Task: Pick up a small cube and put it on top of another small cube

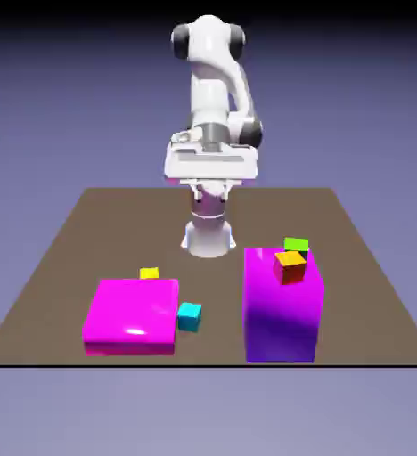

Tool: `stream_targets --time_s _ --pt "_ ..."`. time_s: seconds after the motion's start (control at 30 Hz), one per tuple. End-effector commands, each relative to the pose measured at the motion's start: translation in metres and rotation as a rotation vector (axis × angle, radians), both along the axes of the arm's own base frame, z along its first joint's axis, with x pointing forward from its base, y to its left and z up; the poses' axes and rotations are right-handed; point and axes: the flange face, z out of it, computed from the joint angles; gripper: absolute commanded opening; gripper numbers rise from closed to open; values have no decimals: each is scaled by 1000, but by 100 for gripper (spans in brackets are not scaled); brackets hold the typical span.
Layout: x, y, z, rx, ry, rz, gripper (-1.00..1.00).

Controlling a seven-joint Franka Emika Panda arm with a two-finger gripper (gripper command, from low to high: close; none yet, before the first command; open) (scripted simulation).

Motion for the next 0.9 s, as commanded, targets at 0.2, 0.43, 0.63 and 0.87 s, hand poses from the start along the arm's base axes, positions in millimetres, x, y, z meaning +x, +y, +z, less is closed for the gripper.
stream_targets --time_s 0.2,0.43,0.63,0.87 --pt "3 -59 -120 -52 494 22 0" --pt "-44 -122 -225 -83 998 47 0" --pt "-89 -158 -278 -87 1272 54 0" --pt "-112 -161 -329 -86 1272 54 -100"
